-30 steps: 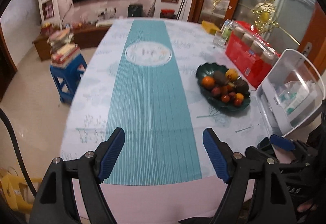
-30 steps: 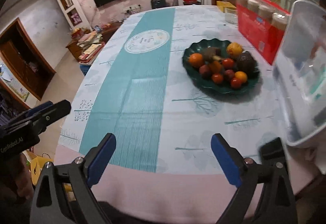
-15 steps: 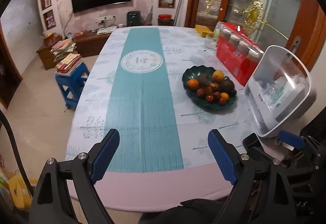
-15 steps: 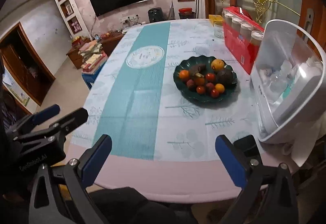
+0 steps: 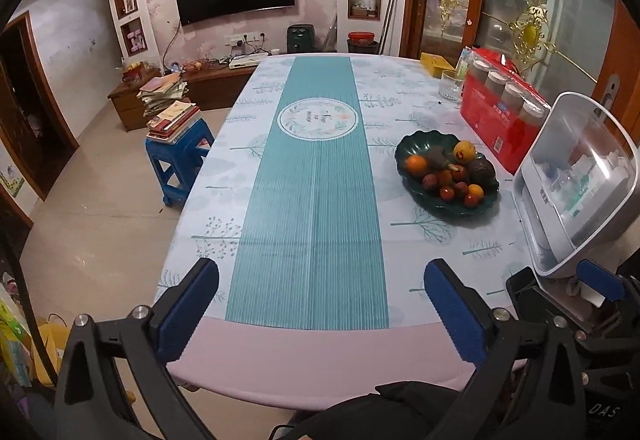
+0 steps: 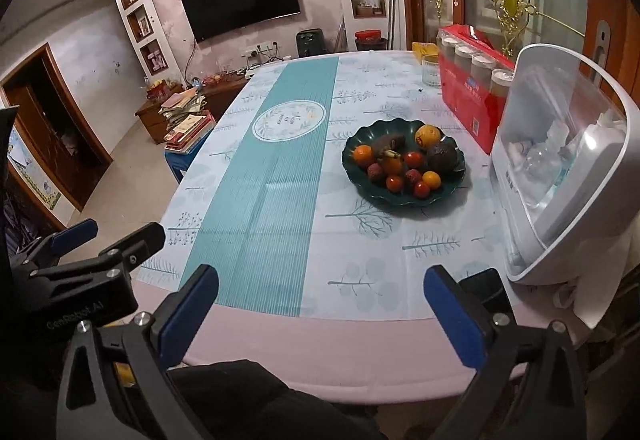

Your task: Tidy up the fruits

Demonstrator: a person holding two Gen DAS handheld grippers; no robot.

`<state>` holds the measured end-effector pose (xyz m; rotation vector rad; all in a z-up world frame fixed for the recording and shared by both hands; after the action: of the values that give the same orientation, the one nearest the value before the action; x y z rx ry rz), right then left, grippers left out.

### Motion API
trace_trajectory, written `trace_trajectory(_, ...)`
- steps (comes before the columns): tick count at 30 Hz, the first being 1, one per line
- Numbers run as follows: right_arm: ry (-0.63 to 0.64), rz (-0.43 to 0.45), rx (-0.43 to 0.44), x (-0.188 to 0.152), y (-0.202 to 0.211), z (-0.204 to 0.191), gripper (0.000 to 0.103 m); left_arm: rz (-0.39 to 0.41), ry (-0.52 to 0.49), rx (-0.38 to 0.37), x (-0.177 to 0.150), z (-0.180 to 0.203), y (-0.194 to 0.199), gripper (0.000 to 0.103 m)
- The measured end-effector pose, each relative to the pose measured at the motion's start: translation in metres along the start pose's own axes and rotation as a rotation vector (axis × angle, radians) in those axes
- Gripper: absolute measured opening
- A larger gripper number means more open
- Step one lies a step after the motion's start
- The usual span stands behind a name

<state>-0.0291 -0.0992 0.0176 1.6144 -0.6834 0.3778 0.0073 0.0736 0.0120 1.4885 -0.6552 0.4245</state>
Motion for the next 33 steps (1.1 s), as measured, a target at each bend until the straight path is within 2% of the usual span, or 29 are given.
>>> trace_trajectory(17, -0.034, -0.015, -0.015, -0.0052, -0.0016, 0.0052, 0.103, -0.009, -0.044, -0.018, 0.0024, 0.0084, -0.0012, 0.102)
trace_trajectory(33, -0.029, -0.037, -0.009, -0.0066, -0.0048, 0.0030, 0.103, -0.035, -0.032, -0.015, -0.0061, 0.0092, -0.0046, 0.102)
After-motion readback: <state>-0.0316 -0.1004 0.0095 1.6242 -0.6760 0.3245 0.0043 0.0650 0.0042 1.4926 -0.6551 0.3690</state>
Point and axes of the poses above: each gripper's, at about its wrist camera, not at the fingertips, and y roughly against the way its jaws point, z to its right, x to its top, the point moved 1 cm from there along -y, roughly the way its jaws point, and after that the axes turned 3 degrees about -y, right-handed, at the moved point
